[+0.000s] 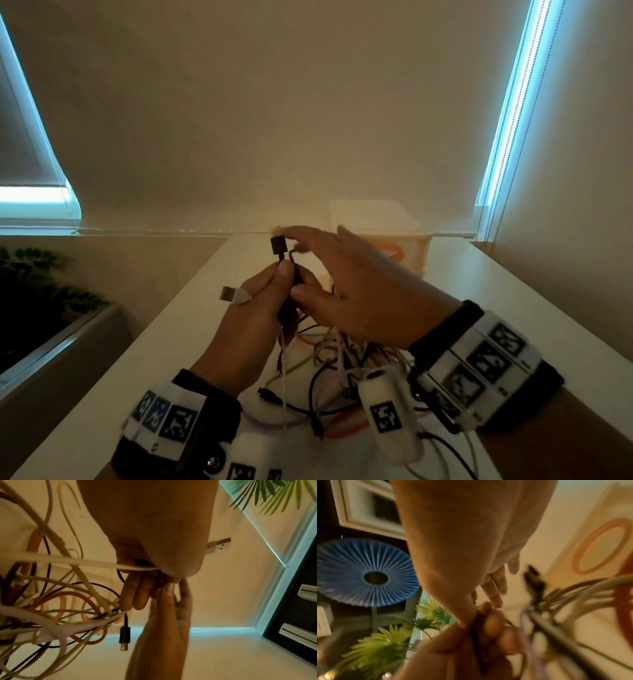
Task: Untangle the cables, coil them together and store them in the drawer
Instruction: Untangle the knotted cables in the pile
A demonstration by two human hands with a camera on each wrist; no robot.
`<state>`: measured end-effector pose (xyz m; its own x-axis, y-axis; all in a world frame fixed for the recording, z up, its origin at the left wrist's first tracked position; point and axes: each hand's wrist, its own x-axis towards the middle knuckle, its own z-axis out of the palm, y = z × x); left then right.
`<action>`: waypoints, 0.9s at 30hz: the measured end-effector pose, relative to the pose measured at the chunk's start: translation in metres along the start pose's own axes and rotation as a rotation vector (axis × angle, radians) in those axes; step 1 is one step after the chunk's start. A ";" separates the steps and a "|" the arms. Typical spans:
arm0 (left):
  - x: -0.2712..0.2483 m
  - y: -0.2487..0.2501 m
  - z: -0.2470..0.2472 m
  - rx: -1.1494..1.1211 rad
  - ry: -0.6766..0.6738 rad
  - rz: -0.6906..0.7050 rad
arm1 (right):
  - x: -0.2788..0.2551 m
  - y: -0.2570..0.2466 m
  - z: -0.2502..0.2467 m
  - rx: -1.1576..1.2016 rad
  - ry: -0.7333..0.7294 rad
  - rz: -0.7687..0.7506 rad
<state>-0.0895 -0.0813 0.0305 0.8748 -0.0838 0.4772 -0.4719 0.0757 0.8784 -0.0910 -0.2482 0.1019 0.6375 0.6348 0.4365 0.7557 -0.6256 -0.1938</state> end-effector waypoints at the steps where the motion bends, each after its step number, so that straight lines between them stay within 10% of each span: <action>1: 0.001 0.000 0.000 -0.008 0.014 -0.003 | 0.004 0.005 0.003 -0.014 0.015 -0.004; 9: -0.004 0.008 0.003 -0.109 -0.064 0.010 | 0.009 0.030 0.009 0.409 0.139 0.025; 15: -0.004 0.010 0.001 -0.177 -0.068 0.016 | 0.010 0.024 -0.010 0.186 0.175 -0.133; 22: -0.003 0.029 -0.008 -0.736 -0.083 -0.039 | -0.011 0.054 -0.028 0.052 0.143 0.305; 27: -0.008 0.025 0.007 -0.542 -0.269 -0.213 | -0.009 0.044 -0.012 0.102 0.266 0.378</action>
<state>-0.1087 -0.0853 0.0485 0.8518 -0.3935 0.3459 -0.1070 0.5156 0.8501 -0.0654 -0.2868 0.1006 0.8203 0.2244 0.5261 0.4974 -0.7341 -0.4624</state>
